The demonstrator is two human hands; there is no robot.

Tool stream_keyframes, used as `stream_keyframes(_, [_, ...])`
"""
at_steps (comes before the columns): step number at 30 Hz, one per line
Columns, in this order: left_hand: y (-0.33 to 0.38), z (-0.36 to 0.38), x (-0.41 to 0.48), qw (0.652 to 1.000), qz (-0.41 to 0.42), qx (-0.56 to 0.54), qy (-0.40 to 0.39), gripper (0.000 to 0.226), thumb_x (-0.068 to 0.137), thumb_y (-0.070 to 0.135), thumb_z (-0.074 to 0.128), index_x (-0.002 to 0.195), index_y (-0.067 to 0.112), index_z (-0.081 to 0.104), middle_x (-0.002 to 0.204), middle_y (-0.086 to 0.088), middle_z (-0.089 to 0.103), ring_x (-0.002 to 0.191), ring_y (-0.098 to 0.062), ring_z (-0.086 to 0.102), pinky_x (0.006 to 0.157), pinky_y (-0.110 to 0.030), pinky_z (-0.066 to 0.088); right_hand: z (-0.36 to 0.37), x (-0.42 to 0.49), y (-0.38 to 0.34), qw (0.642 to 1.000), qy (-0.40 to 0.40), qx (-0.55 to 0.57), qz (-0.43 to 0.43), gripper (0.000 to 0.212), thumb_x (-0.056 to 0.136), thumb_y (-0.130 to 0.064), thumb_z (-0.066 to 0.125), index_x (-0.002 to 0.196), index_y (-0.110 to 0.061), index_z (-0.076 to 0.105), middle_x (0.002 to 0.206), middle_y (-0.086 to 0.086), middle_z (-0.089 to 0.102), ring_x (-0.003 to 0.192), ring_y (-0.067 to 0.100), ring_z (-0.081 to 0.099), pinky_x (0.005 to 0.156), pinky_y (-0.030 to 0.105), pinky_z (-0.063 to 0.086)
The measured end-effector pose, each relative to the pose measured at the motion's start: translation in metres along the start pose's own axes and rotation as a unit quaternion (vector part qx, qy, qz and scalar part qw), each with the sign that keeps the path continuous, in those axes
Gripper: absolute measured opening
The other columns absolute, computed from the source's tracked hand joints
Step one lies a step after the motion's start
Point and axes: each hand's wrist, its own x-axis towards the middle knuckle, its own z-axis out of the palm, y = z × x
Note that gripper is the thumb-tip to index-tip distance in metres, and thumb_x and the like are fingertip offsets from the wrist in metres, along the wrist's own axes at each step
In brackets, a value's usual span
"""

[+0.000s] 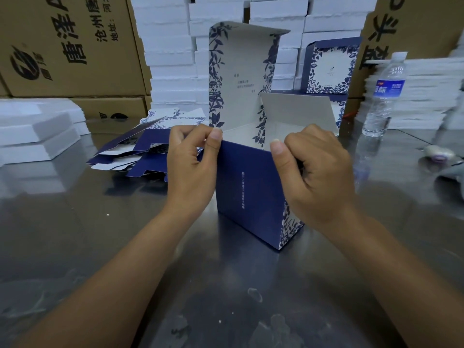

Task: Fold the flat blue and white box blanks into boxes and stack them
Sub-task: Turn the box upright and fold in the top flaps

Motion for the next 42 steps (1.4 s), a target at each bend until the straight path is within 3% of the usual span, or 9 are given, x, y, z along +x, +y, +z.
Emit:
stream_keyframes(8, [-0.002, 0.001, 0.002, 1.0, 0.012, 0.009, -0.011, 0.023, 0.099, 0.024, 0.046, 0.077, 0.028, 0.053, 0.086, 0.011, 0.042, 0.079, 0.004, 0.045, 0.072, -0.004, 0.033, 0.0, 0.0, -0.002, 1.0, 0.008, 0.0, -0.004, 0.034, 0.094, -0.019, 0.045, 0.065, -0.019, 0.028, 0.058, -0.007, 0.026, 0.059, 0.015, 0.029, 0.065, 0.025, 0.023])
stream_keyframes(13, [-0.004, -0.001, 0.004, 0.995, -0.055, -0.068, -0.048, 0.031, 0.102, 0.03, 0.039, 0.072, 0.025, 0.047, 0.066, 0.012, 0.042, 0.063, -0.007, 0.037, 0.061, -0.029, 0.031, -0.004, 0.001, 0.002, 1.0, -0.017, -0.011, 0.018, 0.036, 0.095, -0.029, 0.04, 0.063, -0.015, 0.049, 0.065, -0.01, 0.044, 0.083, 0.018, 0.047, 0.079, 0.031, 0.028])
stream_keyframes(16, [-0.005, -0.003, 0.008, 0.984, -0.129, -0.122, 0.002, 0.03, 0.101, 0.031, 0.04, 0.074, 0.028, 0.053, 0.064, 0.019, 0.048, 0.062, 0.001, 0.04, 0.064, -0.024, 0.033, -0.005, 0.001, 0.004, 0.998, 0.006, -0.021, 0.061, 0.034, 0.095, -0.028, 0.037, 0.092, -0.008, 0.064, 0.09, 0.0, 0.059, 0.101, 0.022, 0.047, 0.089, 0.034, 0.03])
stream_keyframes(19, [-0.002, -0.006, 0.011, 0.966, -0.178, -0.187, 0.01, 0.028, 0.1, 0.034, 0.041, 0.079, 0.027, 0.058, 0.072, 0.014, 0.053, 0.07, -0.002, 0.045, 0.07, -0.023, 0.037, -0.005, 0.003, 0.003, 0.989, 0.075, 0.027, 0.124, 0.033, 0.093, -0.025, 0.043, 0.117, -0.003, 0.048, 0.109, -0.005, 0.045, 0.103, 0.021, 0.044, 0.092, 0.032, 0.034])
stream_keyframes(23, [0.002, -0.007, 0.009, 0.945, -0.217, -0.246, -0.002, 0.015, 0.094, 0.033, 0.053, 0.092, 0.024, 0.064, 0.111, -0.013, 0.064, 0.106, -0.021, 0.059, 0.107, -0.044, 0.036, -0.004, 0.005, 0.003, 0.954, 0.061, 0.132, 0.262, 0.007, 0.093, -0.032, 0.042, 0.088, -0.028, 0.038, 0.081, -0.016, 0.042, 0.077, 0.003, 0.045, 0.074, 0.022, 0.036])
stream_keyframes(27, [0.004, -0.005, 0.011, 0.942, -0.213, -0.26, -0.017, 0.012, 0.093, 0.02, 0.054, 0.092, 0.024, 0.064, 0.095, 0.007, 0.064, 0.091, -0.01, 0.06, 0.093, -0.032, 0.046, -0.003, 0.005, 0.003, 0.906, 0.044, 0.214, 0.362, 0.02, 0.089, -0.029, 0.052, 0.077, -0.026, 0.036, 0.066, -0.012, 0.039, 0.057, 0.0, 0.039, 0.059, 0.02, 0.03])
stream_keyframes(33, [0.007, 0.002, 0.006, 0.938, -0.213, -0.27, -0.037, 0.019, 0.096, 0.017, 0.045, 0.091, 0.026, 0.061, 0.105, 0.003, 0.059, 0.096, -0.014, 0.055, 0.089, -0.03, 0.042, -0.004, 0.01, 0.005, 0.856, 0.056, 0.263, 0.442, 0.033, 0.092, -0.017, 0.055, 0.066, -0.02, 0.035, 0.043, -0.017, 0.036, 0.039, -0.002, 0.033, 0.04, 0.008, 0.027])
stream_keyframes(39, [0.007, 0.003, 0.004, 0.935, -0.209, -0.282, -0.039, 0.021, 0.097, 0.018, 0.043, 0.089, 0.026, 0.06, 0.096, 0.009, 0.061, 0.087, -0.009, 0.058, 0.084, -0.029, 0.044, -0.017, 0.02, 0.016, 0.806, -0.116, 0.269, 0.514, 0.021, 0.082, -0.027, 0.065, 0.068, -0.023, 0.05, 0.067, -0.002, 0.055, 0.065, 0.013, 0.054, 0.068, 0.03, 0.041])
stream_keyframes(42, [0.006, 0.003, 0.005, 0.939, -0.206, -0.274, -0.04, 0.021, 0.097, 0.02, 0.043, 0.089, 0.028, 0.06, 0.091, 0.015, 0.061, 0.077, 0.001, 0.059, 0.077, -0.022, 0.046, -0.028, 0.025, 0.019, 0.795, -0.187, 0.27, 0.51, 0.024, 0.084, -0.026, 0.063, 0.061, -0.018, 0.06, 0.054, -0.009, 0.062, 0.05, 0.004, 0.057, 0.059, 0.018, 0.045])
